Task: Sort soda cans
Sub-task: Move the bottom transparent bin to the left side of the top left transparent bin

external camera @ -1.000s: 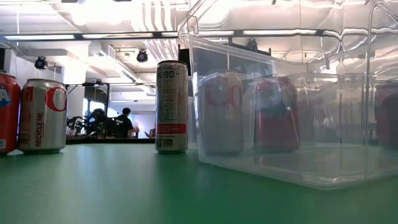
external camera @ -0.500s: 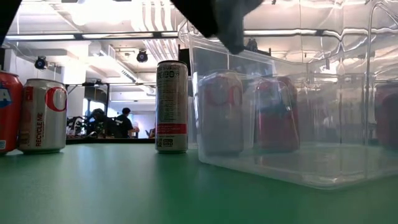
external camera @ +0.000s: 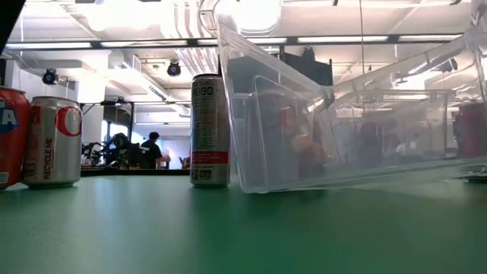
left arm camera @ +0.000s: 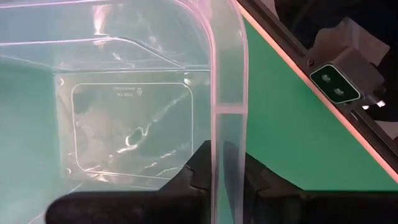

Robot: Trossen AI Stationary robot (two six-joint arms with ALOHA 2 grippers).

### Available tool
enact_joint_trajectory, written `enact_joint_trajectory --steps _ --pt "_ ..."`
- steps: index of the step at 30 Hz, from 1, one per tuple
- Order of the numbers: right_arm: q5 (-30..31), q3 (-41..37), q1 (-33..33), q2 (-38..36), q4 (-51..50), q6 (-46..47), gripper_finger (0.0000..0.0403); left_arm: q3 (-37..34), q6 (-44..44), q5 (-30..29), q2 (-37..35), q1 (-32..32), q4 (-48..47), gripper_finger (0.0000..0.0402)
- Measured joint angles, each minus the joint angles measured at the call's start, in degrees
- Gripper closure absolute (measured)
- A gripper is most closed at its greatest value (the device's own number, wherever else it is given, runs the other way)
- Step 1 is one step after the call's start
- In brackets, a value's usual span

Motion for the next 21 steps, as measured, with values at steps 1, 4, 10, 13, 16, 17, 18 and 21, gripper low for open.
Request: enact_joint_trajectory --steps 1,4,10,13,16,17,18,21 --pt "0.59 0.02 0.00 -0.55 0.18 -0.13 0.0172 0.02 0.04 0.00 -0.16 -0.06 0.04 0.0395" --pt "1.08 -0.28 0.00 -1.76 0.41 0.08 0.0176 0.02 0.12 -0.01 -0.55 -0.04 -0.15 0.0395" --pt "1.00 -1.48 0.00 -1.39 0.51 0.37 0.0177 0.02 -0.98 -0.22 -2.14 0.02 -1.15 0.0395" --pt "0.83 -1.98 0.00 -0.52 0.50 0.44 0.0172 0.00 -1.42 -1.23 -3.10 0.03 -1.55 0.0395" --pt "0.82 -1.99 0.22 0.25 0.63 0.39 0.0167 0.00 -2.08 -1.46 -4.10 0.17 -1.57 0.0395" --pt "0.85 -1.99 0.43 0.36 0.65 0.40 0.0166 0.00 -2.26 -1.46 -4.46 0.18 -1.68 0.0395" --pt "0.82 -1.99 0.60 0.46 0.67 0.37 0.0165 -0.02 -2.52 -1.46 -4.80 0.18 -1.85 0.0395" --pt "0.81 -1.99 1.37 0.74 0.70 0.51 0.0167 -0.02 -3.52 -1.82 -5.70 0.22 -3.03 0.0395"
